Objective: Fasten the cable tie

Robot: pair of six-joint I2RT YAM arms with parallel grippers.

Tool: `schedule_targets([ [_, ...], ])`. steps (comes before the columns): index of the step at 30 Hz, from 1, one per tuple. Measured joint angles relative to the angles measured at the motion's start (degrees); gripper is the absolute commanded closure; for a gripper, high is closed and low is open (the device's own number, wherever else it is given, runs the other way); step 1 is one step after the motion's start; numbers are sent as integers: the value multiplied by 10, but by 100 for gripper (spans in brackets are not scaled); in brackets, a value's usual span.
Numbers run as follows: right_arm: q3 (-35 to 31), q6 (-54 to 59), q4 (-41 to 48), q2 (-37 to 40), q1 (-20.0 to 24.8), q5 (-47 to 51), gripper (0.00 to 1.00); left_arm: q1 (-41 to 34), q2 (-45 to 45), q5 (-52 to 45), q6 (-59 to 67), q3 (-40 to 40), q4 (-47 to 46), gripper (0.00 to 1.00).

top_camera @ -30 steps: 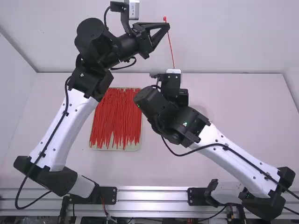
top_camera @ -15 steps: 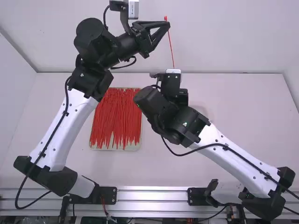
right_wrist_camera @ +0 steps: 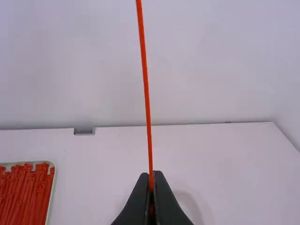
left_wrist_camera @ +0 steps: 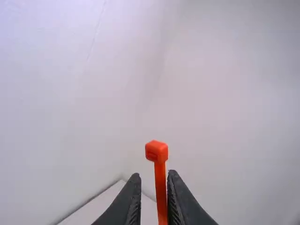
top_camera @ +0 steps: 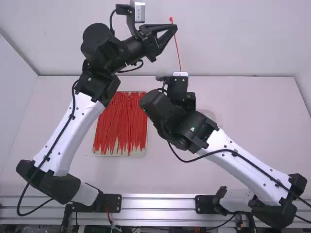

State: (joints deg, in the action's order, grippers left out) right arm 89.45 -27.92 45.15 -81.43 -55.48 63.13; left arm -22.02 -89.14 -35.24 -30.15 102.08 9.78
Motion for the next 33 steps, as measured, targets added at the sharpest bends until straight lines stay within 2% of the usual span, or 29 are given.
schedule_targets([
  [2,0,0,0,0,0,0,100,0,0,0,-1,0,0,93],
  [3,0,0,0,0,0,0,100,0,0,0,-2,0,0,98],
  [14,0,0,0,0,0,0,100,0,0,0,-3,0,0,98],
  [15,0,0,0,0,0,0,96,0,0,0,-3,0,-1,98],
  [17,0,-1,0,0,0,-5,67,0,0,0,0,0,-2,98],
  [18,0,0,1,0,0,-9,60,0,0,0,1,0,-3,98],
  [20,0,7,0,0,0,-18,28,4,0,0,1,0,-5,98],
  [22,0,28,0,0,0,-39,8,11,0,0,2,0,-7,98],
  [23,2,40,1,0,-2,-49,2,18,0,0,2,0,-7,98],
  [27,14,73,4,1,-20,-72,2,47,0,-4,1,0,-11,98],
  [33,31,124,-2,45,-85,-97,2,112,0,-64,-10,0,-6,98],
])
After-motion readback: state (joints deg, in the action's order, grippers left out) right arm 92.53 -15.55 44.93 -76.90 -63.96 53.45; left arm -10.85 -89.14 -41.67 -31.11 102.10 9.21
